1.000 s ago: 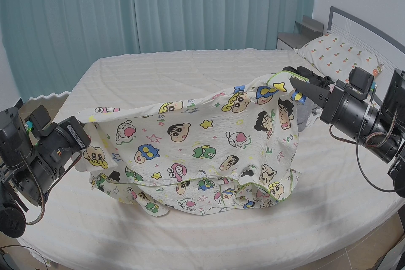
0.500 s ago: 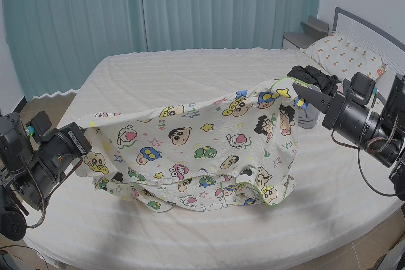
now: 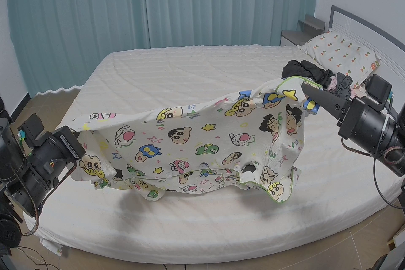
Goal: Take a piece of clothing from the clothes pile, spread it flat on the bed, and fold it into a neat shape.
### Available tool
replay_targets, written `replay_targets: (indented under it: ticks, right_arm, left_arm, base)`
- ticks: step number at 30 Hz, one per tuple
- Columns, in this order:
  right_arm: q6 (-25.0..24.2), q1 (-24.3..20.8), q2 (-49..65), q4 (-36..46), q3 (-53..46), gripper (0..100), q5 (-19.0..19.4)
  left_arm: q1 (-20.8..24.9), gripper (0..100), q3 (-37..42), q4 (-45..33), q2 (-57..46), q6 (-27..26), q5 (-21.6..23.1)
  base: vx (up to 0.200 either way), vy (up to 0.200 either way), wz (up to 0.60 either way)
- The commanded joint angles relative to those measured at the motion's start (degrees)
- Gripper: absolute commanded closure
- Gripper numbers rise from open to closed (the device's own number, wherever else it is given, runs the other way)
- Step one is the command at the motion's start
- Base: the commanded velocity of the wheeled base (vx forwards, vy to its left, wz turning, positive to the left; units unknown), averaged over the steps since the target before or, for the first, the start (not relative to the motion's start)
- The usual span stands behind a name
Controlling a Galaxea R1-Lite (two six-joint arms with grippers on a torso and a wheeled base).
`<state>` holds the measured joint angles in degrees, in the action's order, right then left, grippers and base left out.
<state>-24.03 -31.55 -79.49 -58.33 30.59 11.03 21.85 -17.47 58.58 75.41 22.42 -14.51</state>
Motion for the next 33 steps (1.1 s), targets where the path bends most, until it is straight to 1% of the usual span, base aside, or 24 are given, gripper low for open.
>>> replay_targets:
  ticks: [1, 6, 11, 15, 18, 25, 29, 30, 33]
  right_arm:
    - [0.7, -0.4, 4.8, 0.1, -1.1, 100, 0.0]
    - [1.0, -2.1, 9.9, 0.7, -3.2, 100, 0.0]
    - [1.0, -2.6, 12.6, 1.8, -4.1, 100, 0.0]
    - [1.0, -2.6, 13.4, 3.2, -3.8, 100, 0.0]
    - [1.0, -2.6, 13.9, 3.3, -3.6, 100, 0.1]
    - [0.7, -2.0, 13.6, 3.4, -2.3, 100, 0.4]
    - [0.8, -2.6, 14.1, 3.6, -2.0, 100, 0.7]
    - [0.8, -3.0, 14.5, 4.0, -3.7, 100, 0.8]
    - [0.5, -4.0, 15.1, 6.3, -5.0, 100, 1.1]
  left_arm:
    - [0.1, 100, 0.3, 0.0, -3.6, -0.1, -0.1]
    - [0.4, 100, 1.2, -0.1, -6.5, -0.4, 0.0]
    - [1.4, 100, 3.1, -0.1, -7.6, -1.8, 0.0]
    - [3.2, 100, 3.0, -2.2, -8.1, -1.8, 0.0]
    - [3.1, 100, 2.5, -3.7, -8.4, -1.8, 0.1]
    - [3.1, 100, 1.7, -3.8, -8.2, -1.8, 0.1]
    - [3.4, 100, 1.7, -4.0, -9.5, -1.8, 0.4]
    - [5.0, 100, 2.3, -5.6, -10.6, -1.8, 0.7]
    - [7.5, 100, 2.3, -10.6, -12.4, -1.6, 0.7]
  base:
    - [-0.2, 0.0, 0.0]
    - [-0.2, 0.0, 0.0]
    - [0.0, 0.0, 0.0]
    - [0.0, 0.0, 0.0]
    - [0.0, 0.0, 0.0]
    - [0.0, 0.0, 0.0]
    - [0.0, 0.0, 0.0]
    - [0.0, 0.0, 0.0]
    - [0.0, 0.0, 0.0]
